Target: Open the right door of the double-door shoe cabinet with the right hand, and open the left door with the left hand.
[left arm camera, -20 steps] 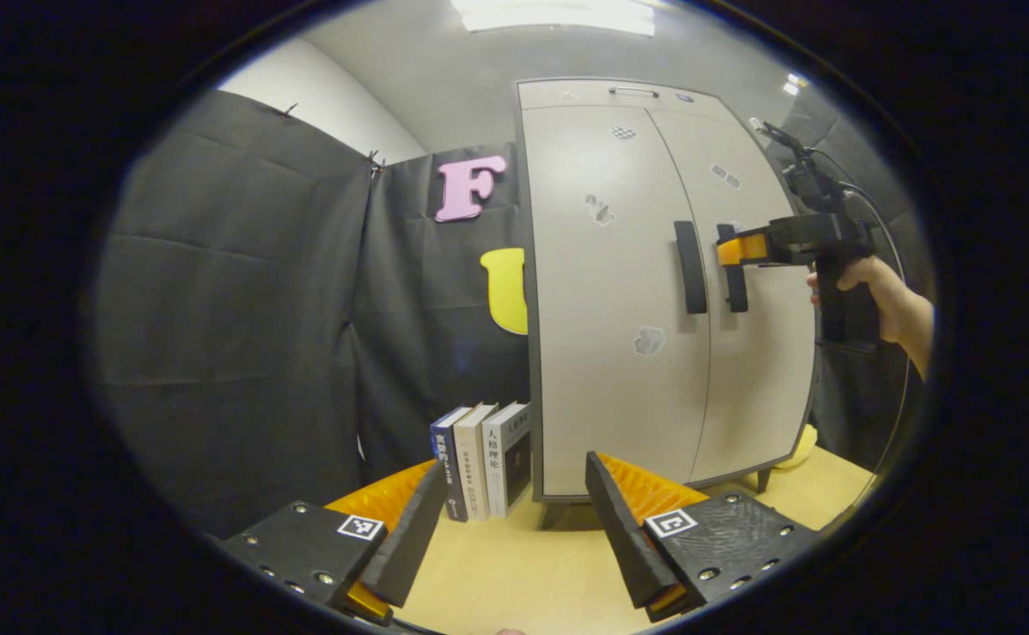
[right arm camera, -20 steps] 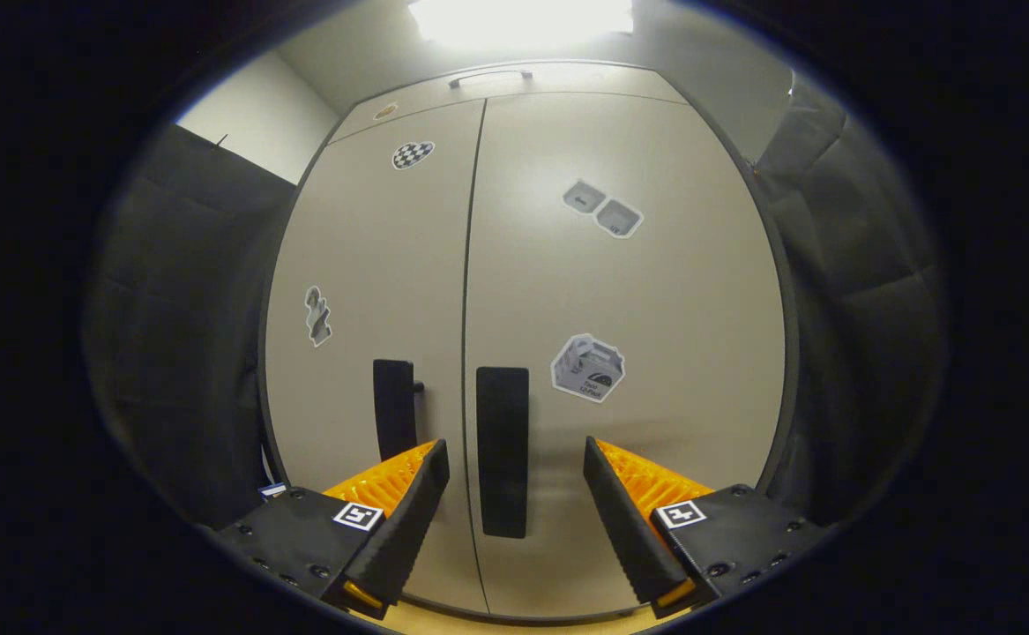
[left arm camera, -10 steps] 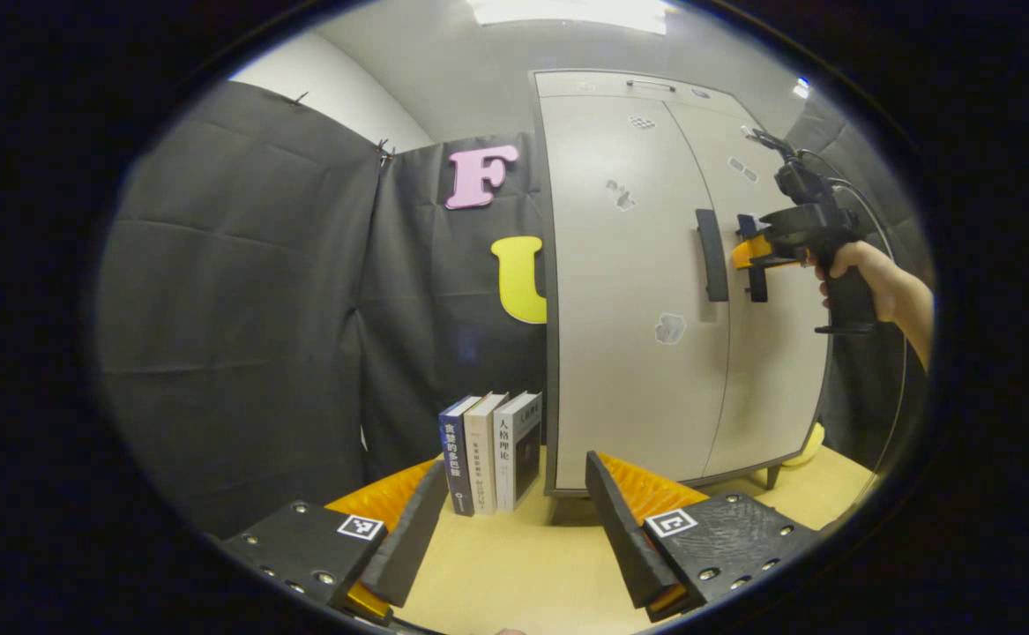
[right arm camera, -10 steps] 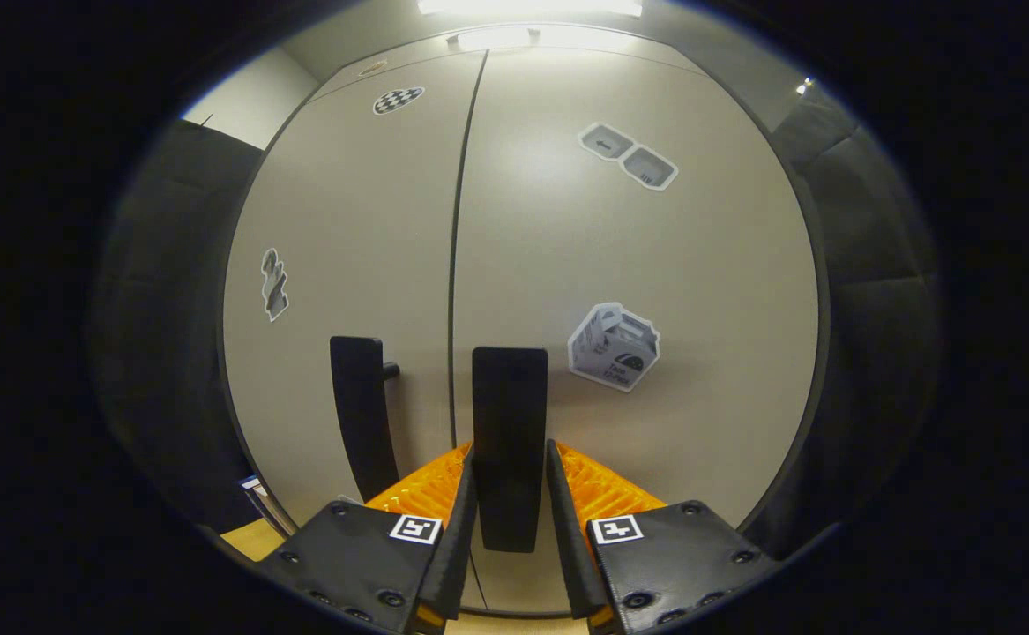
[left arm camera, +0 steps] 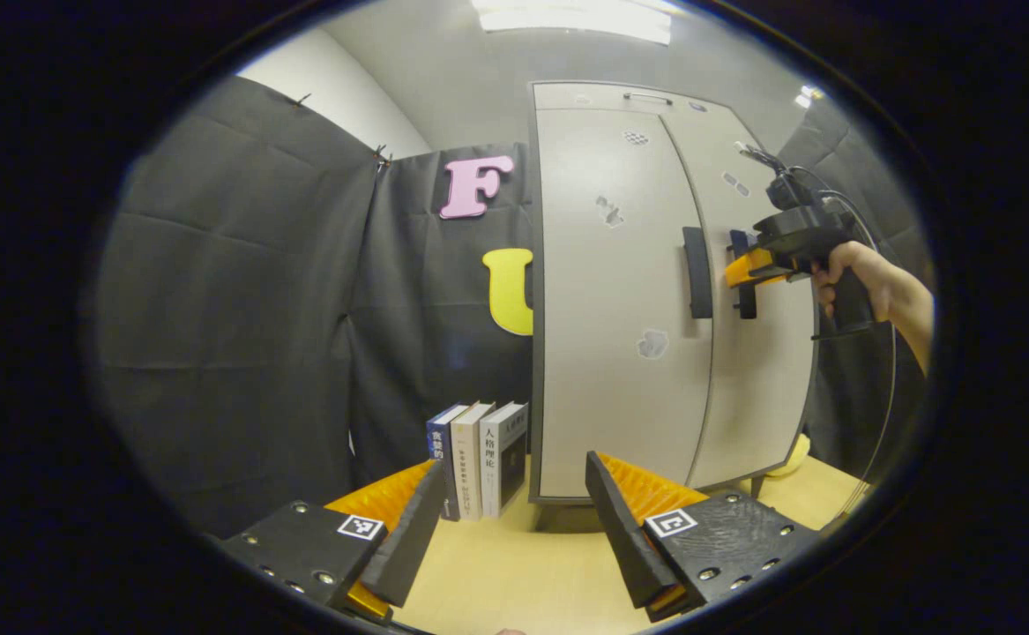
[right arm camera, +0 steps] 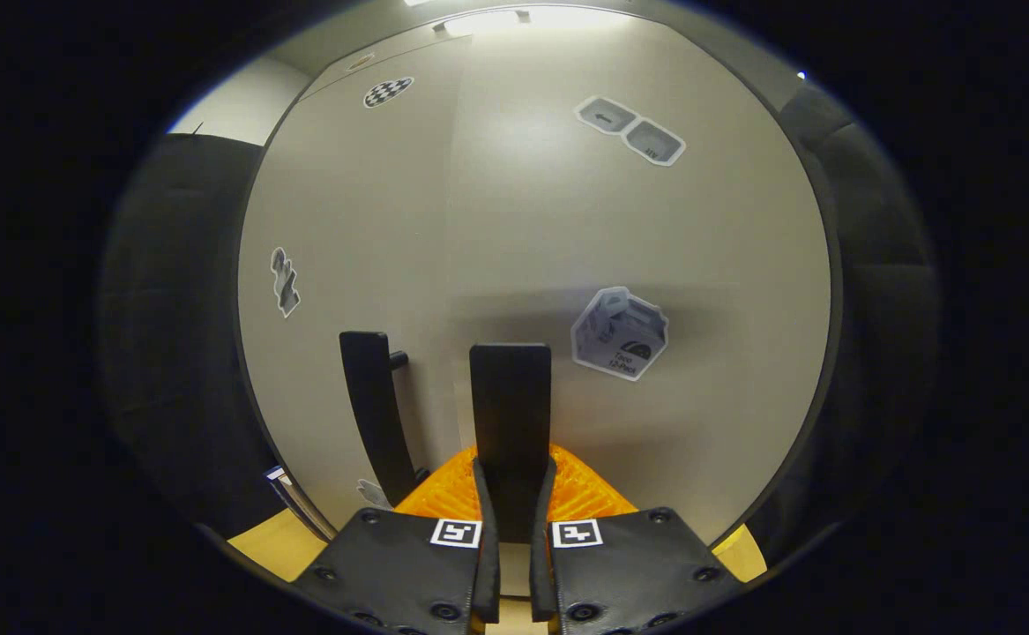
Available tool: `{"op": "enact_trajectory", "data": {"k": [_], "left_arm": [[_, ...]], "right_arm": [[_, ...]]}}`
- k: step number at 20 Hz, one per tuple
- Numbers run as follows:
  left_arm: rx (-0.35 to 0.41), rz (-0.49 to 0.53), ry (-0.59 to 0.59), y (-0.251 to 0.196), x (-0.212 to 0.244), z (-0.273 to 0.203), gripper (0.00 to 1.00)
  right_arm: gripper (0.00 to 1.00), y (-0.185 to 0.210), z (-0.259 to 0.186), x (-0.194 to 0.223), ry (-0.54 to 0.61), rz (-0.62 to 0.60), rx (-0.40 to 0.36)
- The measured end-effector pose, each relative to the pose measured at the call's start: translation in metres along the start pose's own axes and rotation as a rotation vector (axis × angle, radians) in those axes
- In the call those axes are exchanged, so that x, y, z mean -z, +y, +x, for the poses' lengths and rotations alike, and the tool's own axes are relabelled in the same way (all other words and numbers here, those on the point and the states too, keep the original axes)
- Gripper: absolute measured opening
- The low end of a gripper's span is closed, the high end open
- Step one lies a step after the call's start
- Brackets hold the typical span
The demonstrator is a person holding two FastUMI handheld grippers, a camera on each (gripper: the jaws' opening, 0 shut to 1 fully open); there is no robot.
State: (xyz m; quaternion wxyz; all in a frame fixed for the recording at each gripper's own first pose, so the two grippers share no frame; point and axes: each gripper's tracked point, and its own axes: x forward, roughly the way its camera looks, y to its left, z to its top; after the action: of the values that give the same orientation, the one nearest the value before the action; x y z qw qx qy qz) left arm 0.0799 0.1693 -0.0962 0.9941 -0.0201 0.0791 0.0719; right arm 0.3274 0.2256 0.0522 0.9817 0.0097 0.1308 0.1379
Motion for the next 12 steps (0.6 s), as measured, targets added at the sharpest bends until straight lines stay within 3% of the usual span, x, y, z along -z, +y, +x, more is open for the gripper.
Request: {"op": "enact_trajectory", "data": {"k": [12], "left_arm": [[0.028, 0.014, -0.021, -0.047, -0.017, -0.032, 0.92]], "right_arm": [[0.15, -0.009, -0.060, 0.008, 0.014, 0.002, -0.098]]}}
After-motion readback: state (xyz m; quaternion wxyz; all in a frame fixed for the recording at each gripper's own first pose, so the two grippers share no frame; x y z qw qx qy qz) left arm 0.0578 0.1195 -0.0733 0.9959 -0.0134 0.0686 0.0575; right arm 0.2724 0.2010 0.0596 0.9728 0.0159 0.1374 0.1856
